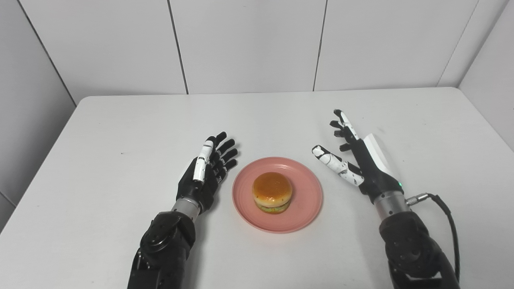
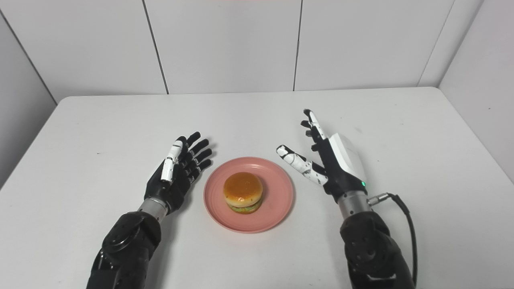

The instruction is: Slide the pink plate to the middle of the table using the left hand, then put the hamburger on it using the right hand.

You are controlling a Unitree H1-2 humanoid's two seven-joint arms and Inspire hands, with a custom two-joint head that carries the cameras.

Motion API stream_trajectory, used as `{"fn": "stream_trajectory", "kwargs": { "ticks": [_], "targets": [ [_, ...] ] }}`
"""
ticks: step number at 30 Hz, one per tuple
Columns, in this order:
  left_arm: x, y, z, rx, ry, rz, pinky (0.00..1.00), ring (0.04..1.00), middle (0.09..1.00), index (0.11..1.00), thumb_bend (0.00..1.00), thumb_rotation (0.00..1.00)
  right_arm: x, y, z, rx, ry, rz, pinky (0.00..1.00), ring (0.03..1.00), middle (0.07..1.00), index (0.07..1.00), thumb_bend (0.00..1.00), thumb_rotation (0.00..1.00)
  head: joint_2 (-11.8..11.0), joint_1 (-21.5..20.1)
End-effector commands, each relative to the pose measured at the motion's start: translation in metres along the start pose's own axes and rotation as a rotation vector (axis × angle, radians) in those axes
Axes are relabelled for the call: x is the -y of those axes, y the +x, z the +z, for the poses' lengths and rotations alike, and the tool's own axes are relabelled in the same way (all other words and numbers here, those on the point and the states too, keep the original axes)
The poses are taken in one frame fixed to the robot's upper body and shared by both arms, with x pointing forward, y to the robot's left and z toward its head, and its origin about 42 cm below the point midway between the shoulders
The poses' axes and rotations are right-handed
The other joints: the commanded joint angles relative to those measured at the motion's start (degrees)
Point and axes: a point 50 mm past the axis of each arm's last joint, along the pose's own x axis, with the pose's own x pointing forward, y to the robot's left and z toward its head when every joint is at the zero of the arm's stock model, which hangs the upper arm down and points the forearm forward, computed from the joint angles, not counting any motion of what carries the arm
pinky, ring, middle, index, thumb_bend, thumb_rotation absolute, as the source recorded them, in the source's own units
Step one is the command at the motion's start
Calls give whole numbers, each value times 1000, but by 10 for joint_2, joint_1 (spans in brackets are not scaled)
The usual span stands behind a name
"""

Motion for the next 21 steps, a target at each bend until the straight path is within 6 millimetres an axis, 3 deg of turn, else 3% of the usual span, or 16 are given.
{"fn": "stream_trajectory", "kwargs": {
  "ticks": [1, 7, 10, 21],
  "targets": [
    [5, -3, 17, 99, 54, -7, 951, 928, 934, 934, 359, 1000, 6, 4, 12, 108, 52, -72, 848, 930, 967, 996, 704, 1000, 1, 0],
    [2, -19, 7, 116, 136, 20, 976, 952, 957, 946, 384, 1000, -17, -6, -8, 19, 361, -87, 931, 978, 991, 1000, 684, 1000, 3, 2],
    [1, -24, 0, 134, 157, 32, 975, 960, 966, 953, 354, 1000, -29, -8, -17, -2, 502, -105, 958, 972, 985, 1000, 615, 1000, 7, 4],
    [-3, -29, -23, 160, 173, 65, 988, 973, 979, 972, 308, 1000, -48, -9, -33, -26, 622, -107, 969, 979, 994, 1000, 393, 1000, 7, 12]
  ]
}}
